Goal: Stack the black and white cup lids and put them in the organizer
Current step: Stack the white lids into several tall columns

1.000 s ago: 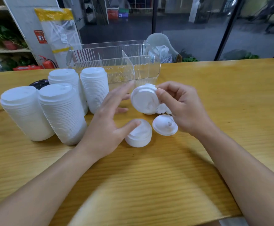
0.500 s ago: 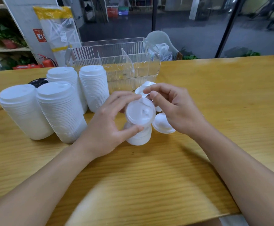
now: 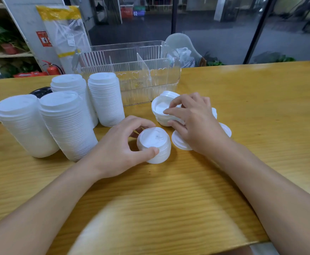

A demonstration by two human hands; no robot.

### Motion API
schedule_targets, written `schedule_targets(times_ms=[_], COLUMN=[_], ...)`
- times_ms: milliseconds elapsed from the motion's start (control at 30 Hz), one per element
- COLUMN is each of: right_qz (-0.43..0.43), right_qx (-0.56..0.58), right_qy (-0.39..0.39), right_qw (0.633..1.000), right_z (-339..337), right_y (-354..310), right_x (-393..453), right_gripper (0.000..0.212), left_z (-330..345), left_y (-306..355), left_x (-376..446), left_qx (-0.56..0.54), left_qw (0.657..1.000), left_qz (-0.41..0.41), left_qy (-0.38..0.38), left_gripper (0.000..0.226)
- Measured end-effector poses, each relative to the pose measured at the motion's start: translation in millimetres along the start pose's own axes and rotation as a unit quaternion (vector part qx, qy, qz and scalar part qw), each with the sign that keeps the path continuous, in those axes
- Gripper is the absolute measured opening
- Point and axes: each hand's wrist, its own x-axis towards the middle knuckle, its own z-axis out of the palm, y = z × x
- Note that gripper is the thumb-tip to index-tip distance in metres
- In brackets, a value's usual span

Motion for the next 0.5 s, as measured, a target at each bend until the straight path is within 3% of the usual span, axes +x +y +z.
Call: schedule_targets(times_ms=[500], right_qz=[-0.005], right_qx=[-0.009], right_qy=[0.046], right_qw=[0.999], right_z=[0.8], right_y=[-3.1], right_x=[4.8], right_gripper=[0.009], left_z=[2.6], left_y=[1.6], left_x=[-2.0], left_qx=[0.002], left_qw=[1.0], left_qz=[-0.004], left_qy=[-0.009], left_gripper=[0.052])
